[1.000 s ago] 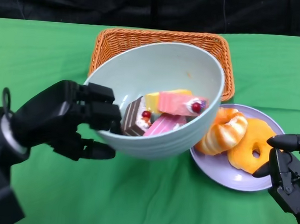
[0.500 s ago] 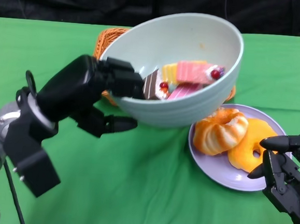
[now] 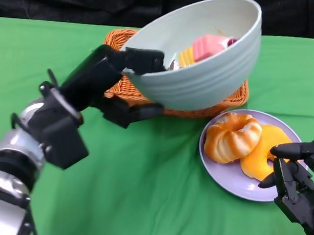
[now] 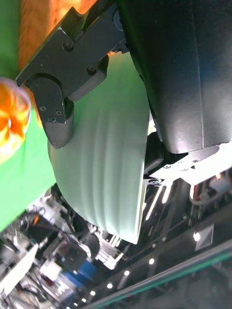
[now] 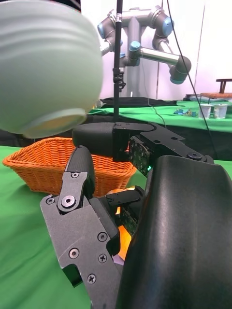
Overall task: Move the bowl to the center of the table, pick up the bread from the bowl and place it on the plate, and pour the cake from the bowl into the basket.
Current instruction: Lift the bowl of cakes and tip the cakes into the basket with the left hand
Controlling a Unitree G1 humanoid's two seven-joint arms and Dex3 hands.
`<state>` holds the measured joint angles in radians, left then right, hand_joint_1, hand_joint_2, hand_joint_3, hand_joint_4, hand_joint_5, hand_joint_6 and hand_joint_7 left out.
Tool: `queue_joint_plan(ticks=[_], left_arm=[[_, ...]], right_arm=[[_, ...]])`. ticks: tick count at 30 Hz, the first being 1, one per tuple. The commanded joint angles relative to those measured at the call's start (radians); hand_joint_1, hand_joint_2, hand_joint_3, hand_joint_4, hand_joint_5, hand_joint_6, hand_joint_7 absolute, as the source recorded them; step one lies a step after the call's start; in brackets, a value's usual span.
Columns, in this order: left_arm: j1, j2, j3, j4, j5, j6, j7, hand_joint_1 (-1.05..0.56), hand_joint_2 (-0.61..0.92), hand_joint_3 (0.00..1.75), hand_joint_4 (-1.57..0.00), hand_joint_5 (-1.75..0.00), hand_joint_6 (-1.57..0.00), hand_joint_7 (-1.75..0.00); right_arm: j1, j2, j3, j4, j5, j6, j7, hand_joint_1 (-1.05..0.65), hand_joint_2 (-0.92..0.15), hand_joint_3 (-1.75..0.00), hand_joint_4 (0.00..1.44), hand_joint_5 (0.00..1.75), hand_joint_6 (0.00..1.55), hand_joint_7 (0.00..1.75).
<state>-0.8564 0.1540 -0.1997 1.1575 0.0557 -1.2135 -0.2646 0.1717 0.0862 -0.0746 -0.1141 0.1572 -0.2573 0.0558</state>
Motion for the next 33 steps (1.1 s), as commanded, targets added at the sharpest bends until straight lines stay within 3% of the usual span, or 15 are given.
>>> queue_joint_plan(ticks=[1, 7, 13, 23, 33], left_arm=[[-0.047, -0.047, 0.064, -0.026, -0.126, 0.079, -0.131, -0.06, 0.57, 1.14, -0.82, -1.72, -0.78, -1.44], [-0.075, -0.135, 0.172, -0.04, -0.266, 0.271, -0.319, -0.13, 0.6, 1.14, -0.84, -1.74, -0.72, -1.55], [-0.091, -0.169, 0.239, -0.045, -0.285, 0.381, -0.365, -0.16, 0.59, 1.13, -0.8, -1.75, -0.71, -1.55], [-0.181, -0.19, 0.284, 0.043, -0.217, 0.522, -0.258, -0.14, 0.61, 1.05, -0.77, -1.75, -0.69, -1.48], [-0.245, -0.229, 0.383, 0.089, -0.252, 0.726, -0.206, -0.16, 0.55, 1.11, -0.76, -1.75, -0.71, -1.47]], right_arm=[[0.0, -0.012, -0.007, 0.015, -0.002, -0.023, 0.006, -0.13, -0.84, -0.58, 0.67, 1.57, 0.69, 1.21], [-0.001, -0.013, -0.006, 0.033, -0.009, -0.044, 0.012, -0.13, -0.85, -0.56, 0.69, 1.57, 0.69, 1.21], [-0.001, -0.012, -0.005, 0.036, -0.017, -0.049, 0.009, -0.14, -0.85, -0.55, 0.69, 1.58, 0.7, 1.2], [0.006, -0.015, -0.007, 0.043, -0.026, -0.055, 0.008, -0.13, -0.84, -0.56, 0.68, 1.59, 0.7, 1.21], [0.008, -0.015, -0.005, 0.047, -0.028, -0.059, 0.007, -0.12, -0.83, -0.58, 0.68, 1.59, 0.7, 1.21]])
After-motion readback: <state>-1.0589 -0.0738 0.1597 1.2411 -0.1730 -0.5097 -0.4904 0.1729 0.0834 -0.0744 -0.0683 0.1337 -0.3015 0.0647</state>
